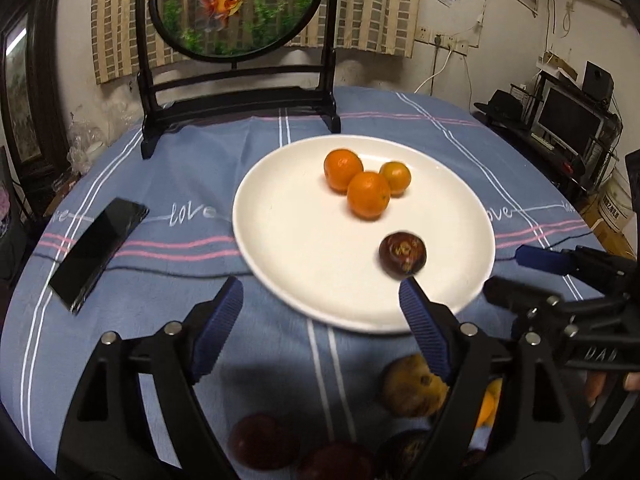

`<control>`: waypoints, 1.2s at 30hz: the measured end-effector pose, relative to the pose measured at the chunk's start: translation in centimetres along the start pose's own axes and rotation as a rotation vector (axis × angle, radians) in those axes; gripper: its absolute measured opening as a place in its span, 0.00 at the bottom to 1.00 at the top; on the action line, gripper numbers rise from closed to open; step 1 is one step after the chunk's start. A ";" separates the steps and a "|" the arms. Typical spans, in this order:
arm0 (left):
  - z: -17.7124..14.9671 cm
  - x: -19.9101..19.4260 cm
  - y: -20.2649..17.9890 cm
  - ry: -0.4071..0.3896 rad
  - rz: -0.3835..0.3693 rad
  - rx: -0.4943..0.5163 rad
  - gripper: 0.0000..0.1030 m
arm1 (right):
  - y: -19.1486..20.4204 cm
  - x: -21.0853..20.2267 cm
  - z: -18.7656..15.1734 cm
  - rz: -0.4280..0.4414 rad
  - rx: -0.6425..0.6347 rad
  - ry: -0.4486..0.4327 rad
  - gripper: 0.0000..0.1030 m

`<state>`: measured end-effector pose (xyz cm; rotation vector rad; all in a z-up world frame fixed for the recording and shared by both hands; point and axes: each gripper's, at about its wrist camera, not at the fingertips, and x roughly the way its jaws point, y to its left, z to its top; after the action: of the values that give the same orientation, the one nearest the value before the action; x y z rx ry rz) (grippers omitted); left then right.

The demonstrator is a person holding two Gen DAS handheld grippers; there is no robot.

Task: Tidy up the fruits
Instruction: 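Carry both fruits onto the white plate and open both tools, then move both open tools back from the plate to the fruit cluster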

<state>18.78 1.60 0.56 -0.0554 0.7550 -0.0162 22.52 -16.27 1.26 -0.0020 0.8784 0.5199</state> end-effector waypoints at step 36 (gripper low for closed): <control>-10.3 -9.2 1.1 0.101 -0.003 -0.020 0.86 | 1.6 -8.7 -13.0 -0.051 0.000 0.048 0.70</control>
<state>4.98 2.51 -0.72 -0.0756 0.8560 -0.0147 7.78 -21.37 -0.42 -0.0370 0.9225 0.4735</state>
